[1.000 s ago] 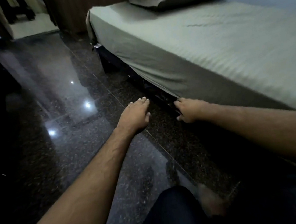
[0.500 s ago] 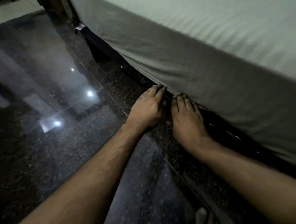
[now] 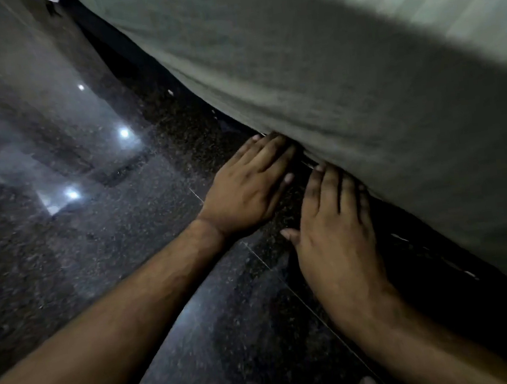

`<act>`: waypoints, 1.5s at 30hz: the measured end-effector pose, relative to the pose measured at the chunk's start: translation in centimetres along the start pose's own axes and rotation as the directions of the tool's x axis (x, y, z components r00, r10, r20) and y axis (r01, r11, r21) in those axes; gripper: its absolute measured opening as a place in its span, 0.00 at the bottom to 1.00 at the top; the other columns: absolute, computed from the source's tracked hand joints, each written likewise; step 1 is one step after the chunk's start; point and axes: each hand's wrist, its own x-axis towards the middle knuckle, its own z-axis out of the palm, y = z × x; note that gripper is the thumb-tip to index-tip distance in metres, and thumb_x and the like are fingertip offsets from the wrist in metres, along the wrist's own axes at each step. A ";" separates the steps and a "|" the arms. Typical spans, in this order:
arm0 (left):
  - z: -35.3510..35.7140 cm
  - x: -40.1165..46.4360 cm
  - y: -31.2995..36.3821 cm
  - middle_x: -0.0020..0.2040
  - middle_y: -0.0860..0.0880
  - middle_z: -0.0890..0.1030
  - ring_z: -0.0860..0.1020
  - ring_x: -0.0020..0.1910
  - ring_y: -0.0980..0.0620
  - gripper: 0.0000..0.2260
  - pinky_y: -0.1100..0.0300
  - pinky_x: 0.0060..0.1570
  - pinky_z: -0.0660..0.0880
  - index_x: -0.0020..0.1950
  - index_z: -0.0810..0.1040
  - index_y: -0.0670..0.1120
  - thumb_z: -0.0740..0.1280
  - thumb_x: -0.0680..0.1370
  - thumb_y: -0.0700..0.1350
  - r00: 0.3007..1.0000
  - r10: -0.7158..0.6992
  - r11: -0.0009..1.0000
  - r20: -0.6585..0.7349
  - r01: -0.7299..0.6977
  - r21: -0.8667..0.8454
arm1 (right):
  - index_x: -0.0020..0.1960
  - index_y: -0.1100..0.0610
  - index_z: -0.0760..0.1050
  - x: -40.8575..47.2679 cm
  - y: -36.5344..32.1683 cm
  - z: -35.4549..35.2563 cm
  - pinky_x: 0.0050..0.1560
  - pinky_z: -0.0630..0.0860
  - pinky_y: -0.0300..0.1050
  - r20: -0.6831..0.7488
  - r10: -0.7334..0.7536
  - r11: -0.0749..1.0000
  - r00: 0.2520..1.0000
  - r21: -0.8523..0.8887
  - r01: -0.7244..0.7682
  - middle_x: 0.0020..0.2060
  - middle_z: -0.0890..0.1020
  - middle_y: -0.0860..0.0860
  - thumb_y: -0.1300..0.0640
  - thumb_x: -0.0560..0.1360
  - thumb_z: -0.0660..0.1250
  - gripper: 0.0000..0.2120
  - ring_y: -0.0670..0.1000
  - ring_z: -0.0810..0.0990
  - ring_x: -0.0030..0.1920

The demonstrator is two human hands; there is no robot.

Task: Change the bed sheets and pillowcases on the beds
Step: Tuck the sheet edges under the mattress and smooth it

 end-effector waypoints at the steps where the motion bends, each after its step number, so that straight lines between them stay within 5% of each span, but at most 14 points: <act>1: 0.1 0.8 0.0 0.71 0.40 0.75 0.72 0.72 0.42 0.22 0.47 0.76 0.62 0.72 0.74 0.41 0.52 0.86 0.52 1.000 -0.015 1.000 0.021 0.015 0.003 | 0.78 0.70 0.48 0.8 0.3 0.2 0.74 0.61 0.60 -0.014 0.019 1.000 1.000 0.023 -0.019 0.74 0.60 0.67 0.39 0.76 0.63 0.46 0.65 0.62 0.74; 6: -1.2 5.8 -1.4 0.56 0.41 0.84 0.81 0.56 0.39 0.23 0.48 0.59 0.73 0.60 0.82 0.44 0.51 0.84 0.54 0.986 -0.111 0.993 0.123 0.113 -0.014 | 0.76 0.63 0.62 5.7 1.0 -0.3 0.66 0.72 0.55 -0.024 0.089 0.983 0.996 0.166 -0.084 0.70 0.72 0.62 0.40 0.76 0.68 0.38 0.61 0.73 0.69; 9: -4.5 6.8 -2.1 0.62 0.41 0.81 0.80 0.59 0.38 0.19 0.48 0.52 0.75 0.66 0.78 0.46 0.57 0.85 0.55 0.942 -0.145 0.989 0.301 0.131 0.067 | 0.73 0.63 0.64 5.7 1.0 -2.0 0.64 0.72 0.55 0.083 0.081 0.987 0.993 0.134 -0.091 0.68 0.73 0.63 0.39 0.77 0.65 0.35 0.63 0.73 0.67; 12: -6.9 3.5 -2.8 0.52 0.42 0.84 0.83 0.50 0.39 0.19 0.50 0.43 0.78 0.58 0.83 0.48 0.57 0.82 0.58 0.993 -0.079 0.996 0.087 0.075 0.055 | 0.72 0.57 0.65 1.7 -0.1 -5.8 0.64 0.71 0.50 0.166 -0.002 0.997 0.986 0.071 -0.010 0.69 0.72 0.58 0.37 0.79 0.61 0.30 0.59 0.72 0.69; 15: -6.7 0.3 -5.7 0.66 0.45 0.81 0.78 0.66 0.45 0.19 0.50 0.63 0.76 0.68 0.79 0.47 0.60 0.79 0.50 0.981 -0.144 0.984 0.132 0.156 -0.087 | 0.58 0.49 0.71 0.0 -2.6 -8.1 0.59 0.71 0.48 0.040 -0.230 0.956 0.972 0.199 0.218 0.61 0.77 0.50 0.42 0.82 0.57 0.13 0.53 0.75 0.63; 18: -6.1 -1.4 -7.9 0.80 0.45 0.63 0.63 0.79 0.48 0.27 0.54 0.76 0.62 0.79 0.66 0.44 0.64 0.78 0.39 0.919 -0.317 0.946 0.233 0.325 0.003 | 0.69 0.56 0.69 5.0 -4.7 -6.9 0.68 0.68 0.49 -0.084 -0.249 0.936 0.965 0.237 0.262 0.73 0.69 0.55 0.53 0.81 0.60 0.18 0.55 0.69 0.72; 20: -5.9 -1.6 -9.2 0.82 0.45 0.59 0.59 0.80 0.47 0.29 0.52 0.77 0.60 0.80 0.62 0.44 0.63 0.78 0.37 0.897 -0.399 0.914 0.190 0.405 0.006 | 0.77 0.60 0.62 9.2 -5.2 -5.6 0.72 0.67 0.51 -0.134 -0.238 0.938 0.962 0.223 0.264 0.77 0.63 0.56 0.59 0.79 0.62 0.27 0.56 0.64 0.76; 23: -5.9 -0.7 -11.8 0.82 0.43 0.58 0.58 0.80 0.44 0.33 0.54 0.78 0.56 0.81 0.60 0.43 0.64 0.76 0.35 0.916 -0.347 0.936 0.199 0.353 0.006 | 0.79 0.62 0.57 13.5 -6.4 -3.0 0.73 0.66 0.50 -0.159 -0.268 0.936 0.950 0.189 0.296 0.77 0.62 0.56 0.55 0.80 0.64 0.30 0.55 0.64 0.76; 28: -4.9 2.5 -14.3 0.79 0.44 0.63 0.64 0.77 0.43 0.27 0.51 0.75 0.61 0.80 0.62 0.43 0.63 0.80 0.42 0.923 -0.297 0.952 0.245 0.308 -0.006 | 0.76 0.63 0.62 15.5 -9.7 -1.6 0.65 0.72 0.51 -0.295 -0.138 0.974 0.946 0.133 0.184 0.72 0.68 0.57 0.53 0.80 0.65 0.29 0.56 0.70 0.69; 33: -3.6 2.2 -15.4 0.70 0.42 0.73 0.75 0.67 0.44 0.24 0.52 0.65 0.72 0.72 0.73 0.42 0.54 0.80 0.49 0.975 -0.206 0.972 0.079 0.214 -0.098 | 0.79 0.64 0.55 14.4 -9.4 1.2 0.76 0.61 0.53 -0.298 -0.187 0.982 0.936 -0.066 0.175 0.78 0.59 0.60 0.56 0.82 0.58 0.29 0.57 0.60 0.78; 39: -1.3 1.2 -16.9 0.70 0.39 0.74 0.75 0.67 0.41 0.20 0.61 0.69 0.63 0.72 0.74 0.37 0.62 0.79 0.36 0.997 -0.075 0.995 -0.029 0.073 -0.074 | 0.77 0.68 0.53 14.5 -10.1 1.5 0.75 0.63 0.55 -0.312 -0.176 0.981 0.934 -0.129 0.142 0.75 0.62 0.63 0.54 0.82 0.58 0.30 0.60 0.63 0.74; 45: -2.5 4.4 -16.7 0.77 0.43 0.68 0.65 0.77 0.44 0.36 0.54 0.77 0.54 0.79 0.65 0.44 0.40 0.77 0.59 0.964 -0.115 0.988 0.241 0.085 0.131 | 0.75 0.65 0.62 19.4 -11.5 -0.6 0.63 0.73 0.49 -0.210 0.029 0.989 0.977 0.148 0.003 0.66 0.74 0.59 0.53 0.79 0.66 0.30 0.56 0.75 0.65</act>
